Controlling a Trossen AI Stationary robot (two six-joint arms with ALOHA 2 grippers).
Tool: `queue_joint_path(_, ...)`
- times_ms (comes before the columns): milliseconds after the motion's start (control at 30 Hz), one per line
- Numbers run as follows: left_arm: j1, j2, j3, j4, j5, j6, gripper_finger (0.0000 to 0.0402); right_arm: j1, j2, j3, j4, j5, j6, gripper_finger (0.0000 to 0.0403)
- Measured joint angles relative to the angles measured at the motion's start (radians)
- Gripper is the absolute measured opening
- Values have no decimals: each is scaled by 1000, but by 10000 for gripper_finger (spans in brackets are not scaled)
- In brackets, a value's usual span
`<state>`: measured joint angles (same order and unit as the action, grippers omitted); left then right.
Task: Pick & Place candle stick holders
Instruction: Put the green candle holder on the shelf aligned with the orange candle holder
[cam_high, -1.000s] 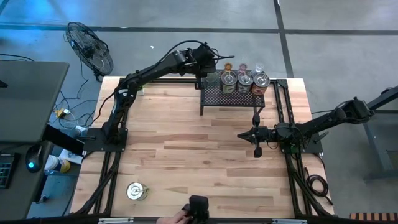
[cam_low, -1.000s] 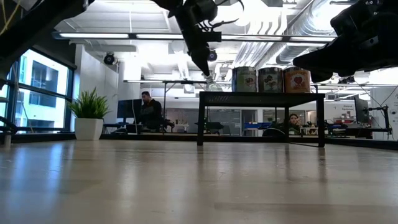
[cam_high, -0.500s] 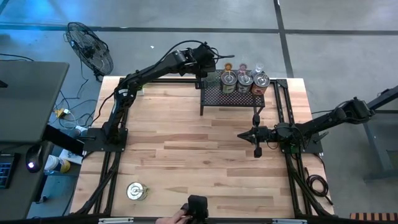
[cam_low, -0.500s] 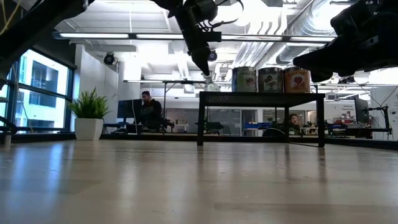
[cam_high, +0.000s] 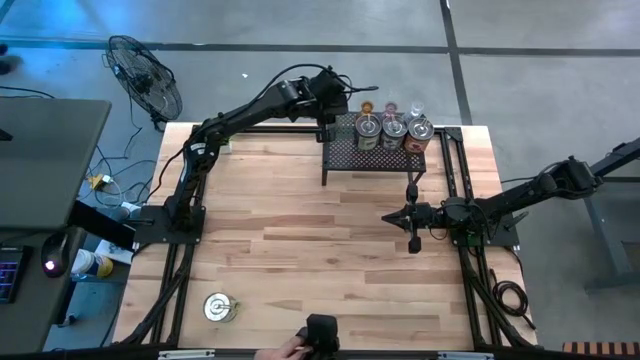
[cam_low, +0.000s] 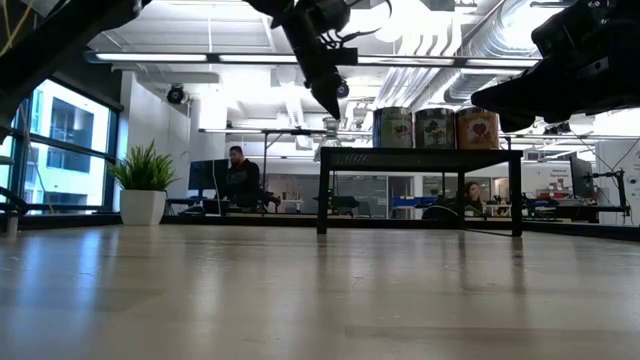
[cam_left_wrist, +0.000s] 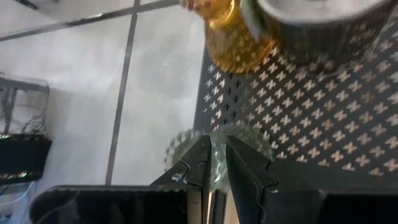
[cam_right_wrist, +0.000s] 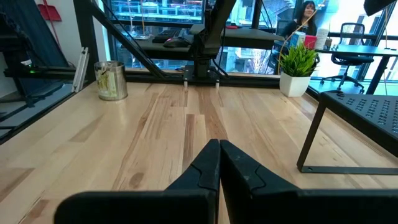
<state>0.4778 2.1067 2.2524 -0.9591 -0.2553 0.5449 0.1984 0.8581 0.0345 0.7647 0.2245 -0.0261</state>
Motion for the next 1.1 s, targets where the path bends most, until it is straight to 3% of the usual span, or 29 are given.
queue_joint_path(500,-3,-3,17,67,83,-34,45,0,0,0,0,-7,0,0)
queue_joint_path(567,-9,-10,57,27,84,-45,40,0,0,0,0,-14,0,0)
queue_joint_path(733,-15,-82,85,-248,149,-145,4,0,0,0,3,-27,-1,0)
queue_joint_path(800,-18,-108,36,-304,168,-199,6,0,0,0,3,-33,-10,0)
queue_joint_path(900,-34,-160,-88,-254,117,-246,2,0,0,0,0,-34,-17,0)
queue_joint_path(1100,-33,-309,-481,83,86,-330,1,0,0,0,-4,-45,-9,0)
